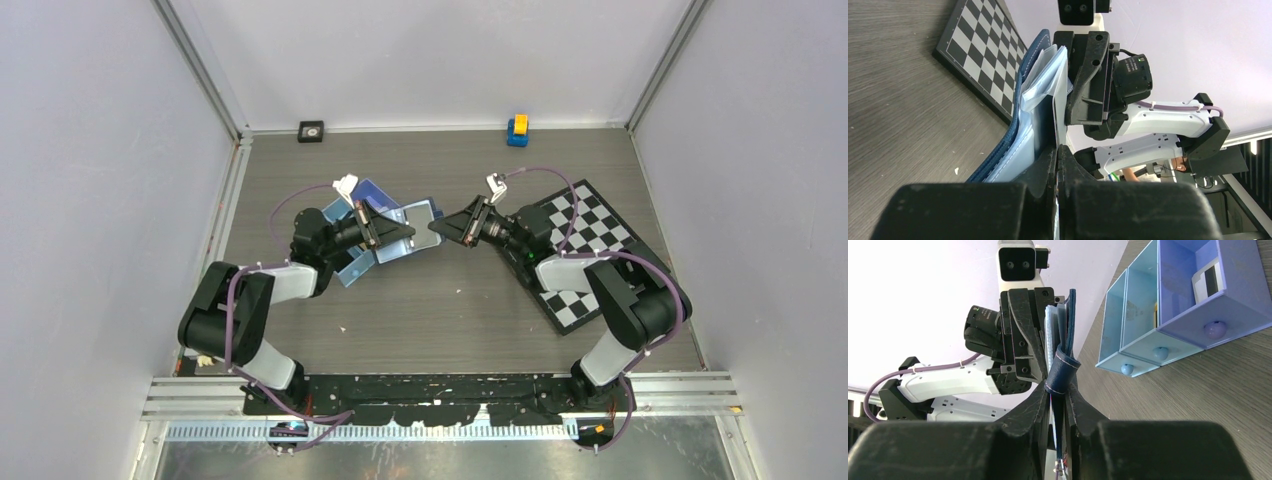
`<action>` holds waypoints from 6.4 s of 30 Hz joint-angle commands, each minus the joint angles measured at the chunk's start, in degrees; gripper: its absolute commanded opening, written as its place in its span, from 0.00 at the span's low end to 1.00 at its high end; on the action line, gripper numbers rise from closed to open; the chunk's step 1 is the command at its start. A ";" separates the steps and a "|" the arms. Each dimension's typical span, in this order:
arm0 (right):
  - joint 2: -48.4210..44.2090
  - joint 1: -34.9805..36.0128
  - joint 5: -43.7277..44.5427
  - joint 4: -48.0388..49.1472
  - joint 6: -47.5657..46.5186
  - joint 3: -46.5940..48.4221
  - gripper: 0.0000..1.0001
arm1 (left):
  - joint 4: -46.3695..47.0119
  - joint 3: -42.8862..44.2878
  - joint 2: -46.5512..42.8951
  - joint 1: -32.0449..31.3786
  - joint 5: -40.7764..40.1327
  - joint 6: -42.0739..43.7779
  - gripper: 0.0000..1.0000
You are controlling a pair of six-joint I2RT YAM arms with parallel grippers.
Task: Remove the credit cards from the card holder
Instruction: Remove the credit card from the card holder.
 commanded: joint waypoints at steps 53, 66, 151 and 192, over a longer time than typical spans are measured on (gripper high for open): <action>-0.69 -1.69 -2.20 -0.77 0.69 1.71 0.45 | 1.33 2.21 4.07 0.55 2.29 -0.83 0.00; 1.14 -1.29 -3.82 -0.76 1.97 3.10 0.27 | 1.33 3.45 4.87 -0.84 3.48 -0.97 0.00; 3.02 -1.67 -3.49 3.19 5.09 2.57 0.18 | 6.40 1.86 6.18 1.15 3.13 -4.39 0.19; 3.12 -3.91 -2.61 6.71 7.94 0.94 0.01 | 8.10 1.53 5.94 1.72 3.31 -5.40 0.06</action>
